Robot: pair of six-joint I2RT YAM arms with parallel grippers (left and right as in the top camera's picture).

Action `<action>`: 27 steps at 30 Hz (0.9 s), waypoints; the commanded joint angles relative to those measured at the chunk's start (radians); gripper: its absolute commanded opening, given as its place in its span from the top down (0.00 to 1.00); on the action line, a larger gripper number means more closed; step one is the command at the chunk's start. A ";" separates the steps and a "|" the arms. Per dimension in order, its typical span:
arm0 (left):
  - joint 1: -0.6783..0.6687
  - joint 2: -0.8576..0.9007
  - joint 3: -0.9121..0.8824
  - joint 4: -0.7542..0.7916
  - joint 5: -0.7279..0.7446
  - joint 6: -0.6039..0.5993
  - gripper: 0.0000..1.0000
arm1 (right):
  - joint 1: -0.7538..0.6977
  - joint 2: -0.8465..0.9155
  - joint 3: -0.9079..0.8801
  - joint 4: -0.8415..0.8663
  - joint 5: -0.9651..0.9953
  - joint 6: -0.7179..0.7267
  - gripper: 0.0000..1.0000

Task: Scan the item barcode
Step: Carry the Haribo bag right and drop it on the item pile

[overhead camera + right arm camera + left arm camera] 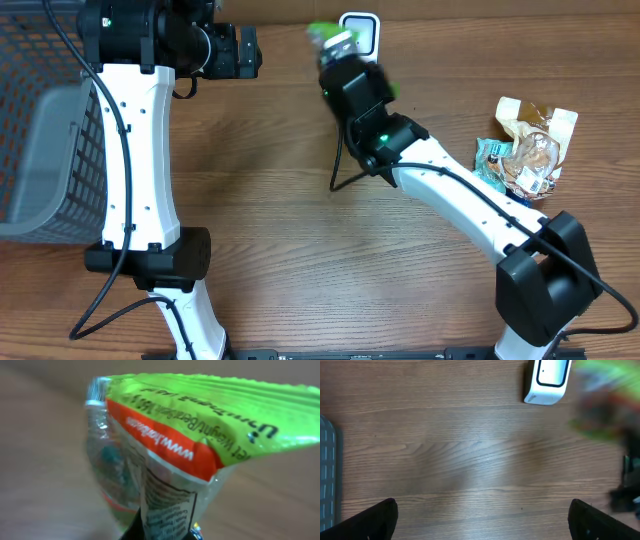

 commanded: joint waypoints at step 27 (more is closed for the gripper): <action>0.004 0.007 0.015 0.001 0.004 -0.014 0.01 | -0.416 -0.041 0.029 -0.873 0.510 0.401 0.92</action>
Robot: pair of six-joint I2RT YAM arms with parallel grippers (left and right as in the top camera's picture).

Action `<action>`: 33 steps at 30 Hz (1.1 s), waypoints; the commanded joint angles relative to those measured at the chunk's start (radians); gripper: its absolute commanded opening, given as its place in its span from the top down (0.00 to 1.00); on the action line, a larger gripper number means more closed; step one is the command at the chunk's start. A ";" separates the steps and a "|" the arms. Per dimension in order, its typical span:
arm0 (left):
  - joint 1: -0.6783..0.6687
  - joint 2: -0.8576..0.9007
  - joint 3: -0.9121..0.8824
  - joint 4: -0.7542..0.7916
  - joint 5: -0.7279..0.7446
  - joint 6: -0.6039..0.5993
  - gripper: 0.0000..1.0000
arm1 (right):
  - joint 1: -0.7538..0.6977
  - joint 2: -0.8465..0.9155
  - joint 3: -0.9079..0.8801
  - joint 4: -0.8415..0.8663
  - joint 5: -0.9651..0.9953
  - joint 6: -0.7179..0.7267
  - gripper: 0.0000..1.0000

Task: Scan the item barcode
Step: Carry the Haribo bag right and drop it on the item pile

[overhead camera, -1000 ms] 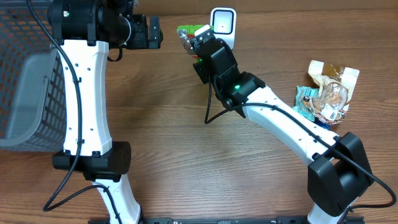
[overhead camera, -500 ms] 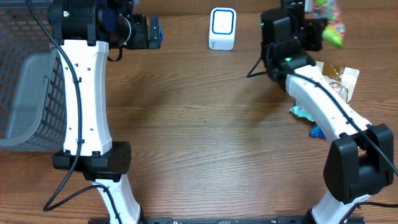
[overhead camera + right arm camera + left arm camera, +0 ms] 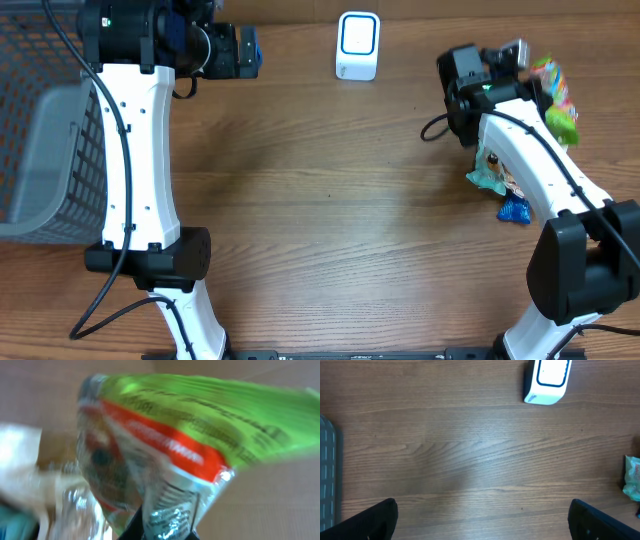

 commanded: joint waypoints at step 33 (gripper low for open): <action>0.004 0.007 0.015 0.002 0.004 -0.014 0.00 | -0.029 -0.583 0.533 -0.311 -1.140 0.143 0.00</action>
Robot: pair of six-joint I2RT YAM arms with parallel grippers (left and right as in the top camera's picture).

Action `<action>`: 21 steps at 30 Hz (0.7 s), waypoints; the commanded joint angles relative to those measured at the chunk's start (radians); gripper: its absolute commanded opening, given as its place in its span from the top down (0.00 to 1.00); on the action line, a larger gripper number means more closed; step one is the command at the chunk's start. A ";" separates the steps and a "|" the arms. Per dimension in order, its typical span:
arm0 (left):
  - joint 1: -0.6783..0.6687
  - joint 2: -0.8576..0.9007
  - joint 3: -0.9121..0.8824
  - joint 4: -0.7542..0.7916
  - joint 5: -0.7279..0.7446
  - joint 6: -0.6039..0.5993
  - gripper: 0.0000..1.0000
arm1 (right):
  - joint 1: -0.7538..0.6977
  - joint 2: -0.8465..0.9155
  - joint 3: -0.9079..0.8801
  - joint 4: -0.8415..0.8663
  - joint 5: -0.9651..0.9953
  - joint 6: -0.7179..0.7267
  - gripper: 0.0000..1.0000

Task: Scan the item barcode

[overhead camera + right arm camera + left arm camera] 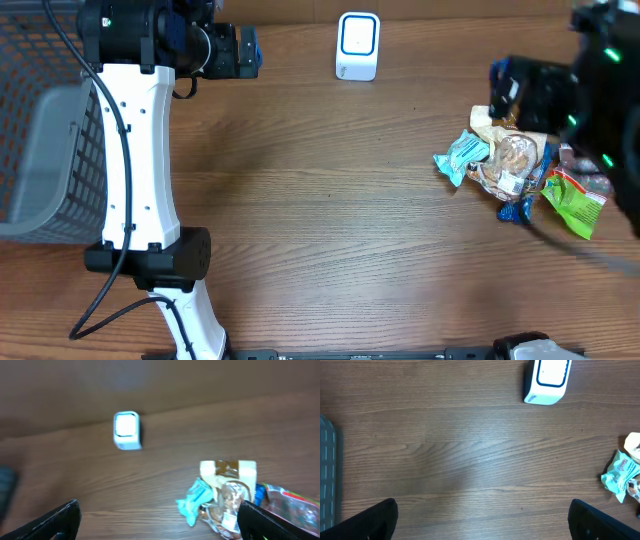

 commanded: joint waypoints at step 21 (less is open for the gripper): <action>0.004 0.007 0.015 0.001 0.004 -0.014 0.00 | -0.102 -0.385 -0.409 0.306 0.063 -0.074 0.00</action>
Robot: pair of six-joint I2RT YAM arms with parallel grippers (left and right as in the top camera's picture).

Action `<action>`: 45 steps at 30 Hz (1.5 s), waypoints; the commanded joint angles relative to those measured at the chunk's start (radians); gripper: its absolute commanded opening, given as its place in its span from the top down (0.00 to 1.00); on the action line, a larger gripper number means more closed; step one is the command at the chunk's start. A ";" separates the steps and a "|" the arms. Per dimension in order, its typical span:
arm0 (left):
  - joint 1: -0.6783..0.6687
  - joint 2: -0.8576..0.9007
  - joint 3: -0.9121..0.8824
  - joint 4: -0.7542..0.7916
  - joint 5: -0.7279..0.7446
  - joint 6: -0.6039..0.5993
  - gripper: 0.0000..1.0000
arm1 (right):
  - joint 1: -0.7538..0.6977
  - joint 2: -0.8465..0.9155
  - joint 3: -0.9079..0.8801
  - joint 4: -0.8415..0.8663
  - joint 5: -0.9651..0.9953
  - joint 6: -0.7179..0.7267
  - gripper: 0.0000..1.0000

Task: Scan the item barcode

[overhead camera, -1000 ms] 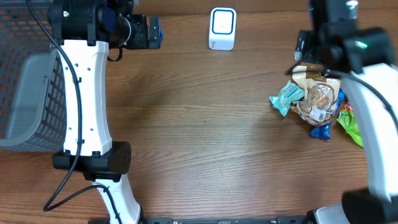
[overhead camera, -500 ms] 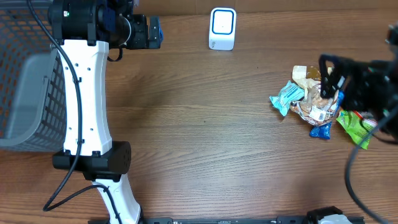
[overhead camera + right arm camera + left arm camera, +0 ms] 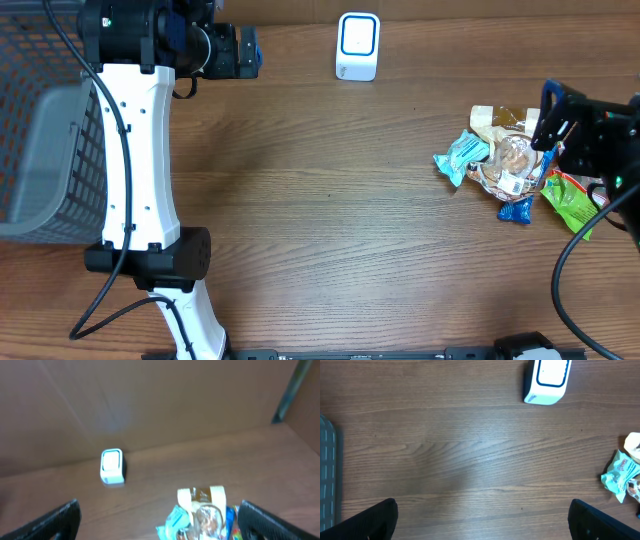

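Note:
The white barcode scanner [image 3: 358, 45] stands at the table's far edge, also seen as the scanner [image 3: 547, 380] and the scanner [image 3: 112, 466]. A green snack bag [image 3: 570, 200] lies flat at the far right, beside a pile of packs. My right gripper [image 3: 556, 118] hovers over that pile, open and empty, its view [image 3: 160, 527] looking toward the scanner. My left gripper [image 3: 240, 50] hangs open and empty at the back left, seen again as the gripper [image 3: 482, 522] above bare wood.
The pile holds a teal pack [image 3: 460, 155], a clear-and-brown cookie bag [image 3: 510, 150] and a small blue pack [image 3: 515, 210]. A grey mesh basket [image 3: 40, 130] fills the left side. A brown wall backs the table behind the scanner.
My right arm has shifted: it filled the upper right of the overhead view, and now sits smaller at the right edge beside the pile. Its camera shows more of the back wall. Both grippers remain open.
My right gripper first held the green bag up close to the scanner. It then held the bag at the right, above the pile. After that the bag lay on the table right of the pile with the gripper open, as it is now.

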 commanded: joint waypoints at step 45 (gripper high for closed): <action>0.004 0.007 0.015 0.002 0.005 -0.014 0.00 | -0.200 -1.083 -1.772 1.079 -0.308 -0.130 0.00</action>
